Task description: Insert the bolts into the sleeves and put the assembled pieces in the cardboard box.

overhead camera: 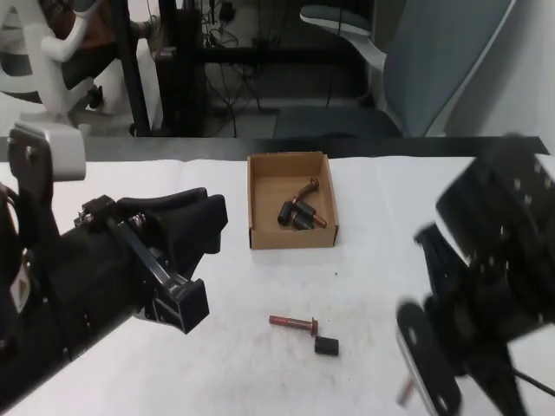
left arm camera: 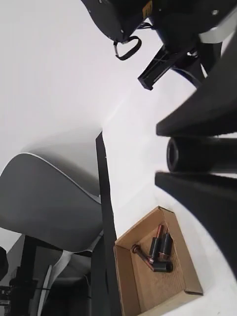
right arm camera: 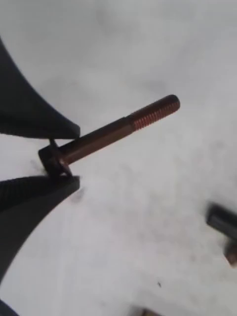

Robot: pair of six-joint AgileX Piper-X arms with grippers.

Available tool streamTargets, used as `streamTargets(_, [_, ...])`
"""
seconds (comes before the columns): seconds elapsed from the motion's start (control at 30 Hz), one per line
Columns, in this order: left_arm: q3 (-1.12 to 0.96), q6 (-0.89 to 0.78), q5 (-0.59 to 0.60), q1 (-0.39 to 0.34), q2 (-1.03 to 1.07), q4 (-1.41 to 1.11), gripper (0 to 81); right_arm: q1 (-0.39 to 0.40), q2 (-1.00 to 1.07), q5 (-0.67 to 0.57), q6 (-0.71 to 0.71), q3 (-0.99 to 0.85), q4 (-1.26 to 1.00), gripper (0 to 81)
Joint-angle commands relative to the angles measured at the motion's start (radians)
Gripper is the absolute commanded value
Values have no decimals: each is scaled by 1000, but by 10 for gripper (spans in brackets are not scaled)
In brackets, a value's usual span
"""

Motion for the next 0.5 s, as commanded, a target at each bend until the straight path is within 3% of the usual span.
streamTargets(0.0, [0, 14, -1, 1, -9, -22, 17, -4, -4, 121, -79, 22, 28, 6])
streamTargets(0.2, [0, 14, -1, 1, -9, -50, 17, 5, 6, -9, -154, 78, -48, 20])
streamTargets(0.37, [0, 10, -1, 1, -9, -50, 17, 23, 90, -38, -284, 120, -194, 297])
streamTargets(0.47, [0, 5, 12, 1, -9, -50, 17, 30, 175, -24, -298, 116, -269, 277])
